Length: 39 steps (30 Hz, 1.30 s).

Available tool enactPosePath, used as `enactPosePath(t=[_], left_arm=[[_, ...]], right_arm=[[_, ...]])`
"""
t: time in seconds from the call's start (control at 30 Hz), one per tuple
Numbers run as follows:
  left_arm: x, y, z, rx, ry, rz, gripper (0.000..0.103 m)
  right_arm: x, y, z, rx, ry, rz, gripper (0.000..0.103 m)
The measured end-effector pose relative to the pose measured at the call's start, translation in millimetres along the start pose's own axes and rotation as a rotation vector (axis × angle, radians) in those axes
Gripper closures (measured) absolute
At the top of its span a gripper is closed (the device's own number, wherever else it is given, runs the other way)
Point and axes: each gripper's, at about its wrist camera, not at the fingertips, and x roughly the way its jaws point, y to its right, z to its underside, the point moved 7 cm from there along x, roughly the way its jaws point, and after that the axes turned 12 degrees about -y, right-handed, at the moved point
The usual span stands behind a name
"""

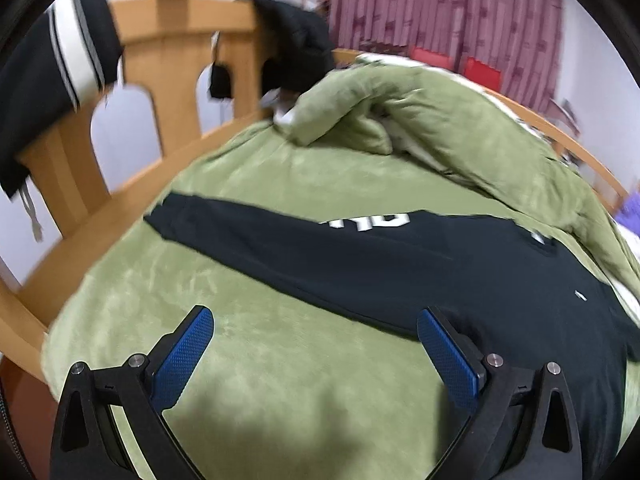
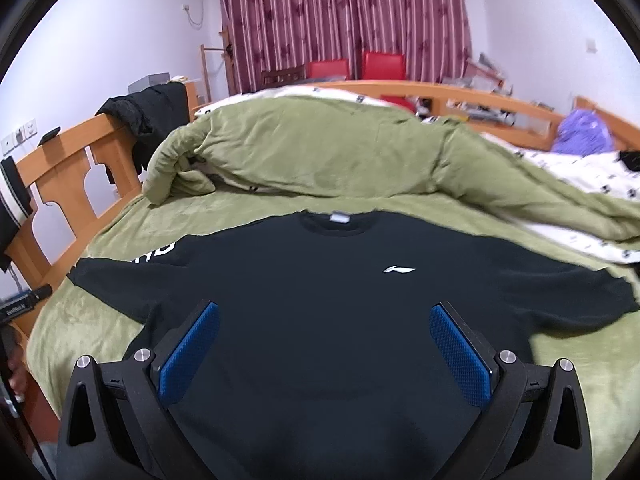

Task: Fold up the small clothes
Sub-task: 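Move the left tool to the sleeve cuff and close on it, then carry the sleeve across the sweatshirt body with the left tool and release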

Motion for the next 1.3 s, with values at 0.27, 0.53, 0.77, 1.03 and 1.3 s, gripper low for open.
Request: enactPosePath(t=[0.27, 0.53, 0.77, 1.03, 1.3], left_arm=[[94.2, -45.7, -26.8, -0.101, -0.055, -0.042, 0.005], [159.0, -75.8, -47.7, -0.137, -0.095, -0.112, 0.015], [187.1, -98.5, -60.9, -0.192, -0.107, -0.143, 0.036], [156.3, -76.7, -87.0, -0.132, -0.049, -0.202, 0.097], [59.9, 23.4, -125.7, -0.037, 0.086, -0.095, 0.098]], right_arm=[[58.4, 17.4, 41.3, 0.002, -0.093, 0.050, 0.001], [56.8, 26.8, 34.4, 0.065, -0.045, 0.016, 0.001], [62.0, 28.9, 30.3, 0.075, -0.047, 0.049, 0.001], [50.4, 31.8, 27.3, 0.086, -0.034, 0.043, 0.001], [24.7, 46.5, 27.7, 0.086, -0.040, 0.096, 0.001]])
